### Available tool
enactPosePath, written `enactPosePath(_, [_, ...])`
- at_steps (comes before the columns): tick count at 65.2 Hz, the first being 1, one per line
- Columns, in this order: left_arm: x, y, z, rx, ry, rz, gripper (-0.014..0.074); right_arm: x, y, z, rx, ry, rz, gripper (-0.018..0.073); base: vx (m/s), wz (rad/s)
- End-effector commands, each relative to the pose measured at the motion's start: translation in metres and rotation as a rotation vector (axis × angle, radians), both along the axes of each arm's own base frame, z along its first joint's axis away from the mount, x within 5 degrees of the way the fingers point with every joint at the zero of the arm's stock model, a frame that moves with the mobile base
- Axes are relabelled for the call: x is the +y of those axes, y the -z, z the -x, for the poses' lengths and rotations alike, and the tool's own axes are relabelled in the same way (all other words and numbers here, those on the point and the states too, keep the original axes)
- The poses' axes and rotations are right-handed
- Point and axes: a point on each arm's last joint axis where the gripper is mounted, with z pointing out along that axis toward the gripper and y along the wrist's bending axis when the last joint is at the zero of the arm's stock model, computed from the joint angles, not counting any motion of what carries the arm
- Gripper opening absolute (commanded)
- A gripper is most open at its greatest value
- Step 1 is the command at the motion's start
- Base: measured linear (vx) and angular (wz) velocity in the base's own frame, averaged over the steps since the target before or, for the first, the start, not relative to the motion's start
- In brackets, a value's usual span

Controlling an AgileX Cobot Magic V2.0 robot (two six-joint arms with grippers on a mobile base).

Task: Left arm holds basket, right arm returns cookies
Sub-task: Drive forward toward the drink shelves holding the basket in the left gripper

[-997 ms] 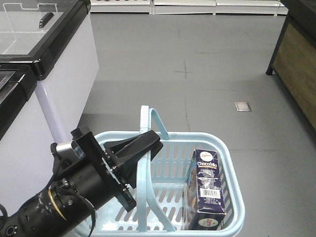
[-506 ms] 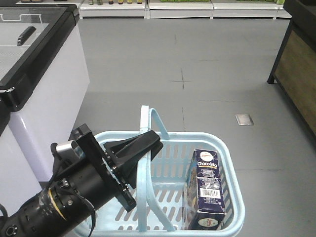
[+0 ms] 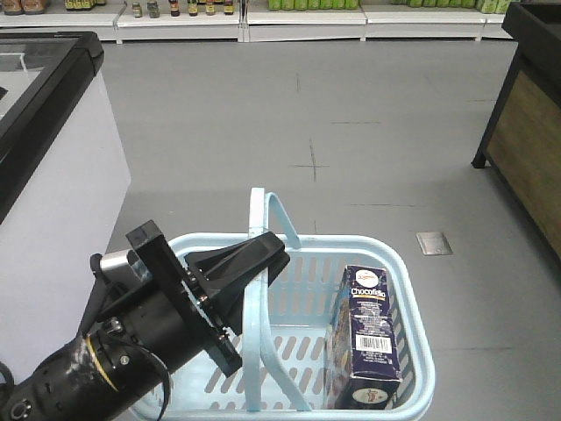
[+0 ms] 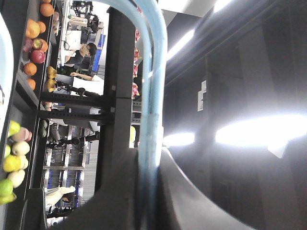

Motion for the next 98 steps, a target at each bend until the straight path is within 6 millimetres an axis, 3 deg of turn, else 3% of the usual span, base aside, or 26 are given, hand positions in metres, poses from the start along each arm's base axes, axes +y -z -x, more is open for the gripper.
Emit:
enactPosePath(1, [0.0068,-0.0388,0.0079,-0.211,0.012,0.265,0.0000,-0.0001,-0.0011,0.0001,-0.066,0.003,0.013,-0.0006,0.44,-0.02])
enactPosePath(98, [0.0068,-0.0388,0.0079,-0.211,0.012,0.265,0.0000,-0.0001,-0.0010,0.0001,-0.065,0.003,0.013,-0.0006,0.51,0.01])
